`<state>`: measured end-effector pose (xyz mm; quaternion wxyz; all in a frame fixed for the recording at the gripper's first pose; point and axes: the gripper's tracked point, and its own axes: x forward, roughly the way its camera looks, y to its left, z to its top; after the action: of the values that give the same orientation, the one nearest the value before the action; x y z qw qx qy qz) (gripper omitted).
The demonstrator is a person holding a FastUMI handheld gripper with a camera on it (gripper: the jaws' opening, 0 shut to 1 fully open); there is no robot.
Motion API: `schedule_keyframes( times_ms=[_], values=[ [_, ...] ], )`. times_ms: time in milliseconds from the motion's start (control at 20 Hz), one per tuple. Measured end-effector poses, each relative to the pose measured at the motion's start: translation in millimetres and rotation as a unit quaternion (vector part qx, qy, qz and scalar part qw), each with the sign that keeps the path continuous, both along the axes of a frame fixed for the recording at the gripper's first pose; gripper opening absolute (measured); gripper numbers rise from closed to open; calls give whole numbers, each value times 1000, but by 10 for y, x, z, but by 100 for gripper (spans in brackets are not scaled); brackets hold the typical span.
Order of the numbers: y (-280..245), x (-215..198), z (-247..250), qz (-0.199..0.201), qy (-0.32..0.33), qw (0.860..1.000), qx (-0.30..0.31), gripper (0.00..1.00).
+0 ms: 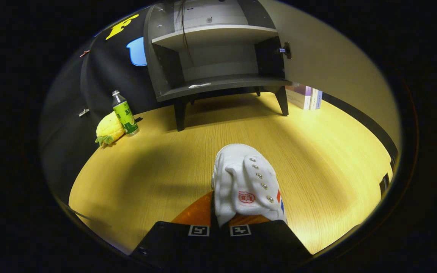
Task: Open the shoe cabinet door, grab the shoes and put them into the shoe cabinet, then close the shoe cabinet door.
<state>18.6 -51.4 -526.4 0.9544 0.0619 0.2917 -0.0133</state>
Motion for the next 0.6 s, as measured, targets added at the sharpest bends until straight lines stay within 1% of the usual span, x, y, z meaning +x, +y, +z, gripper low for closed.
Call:
schedule_keyframes(
  times_ms=[350, 500, 600],
  values=[
    [10, -55, 38, 24, 23, 999, 21, 5],
    [-15, -49, 176, 27, 25, 999, 23, 5],
    [-40, -82, 308, 33, 27, 999, 13, 5]
  ],
)
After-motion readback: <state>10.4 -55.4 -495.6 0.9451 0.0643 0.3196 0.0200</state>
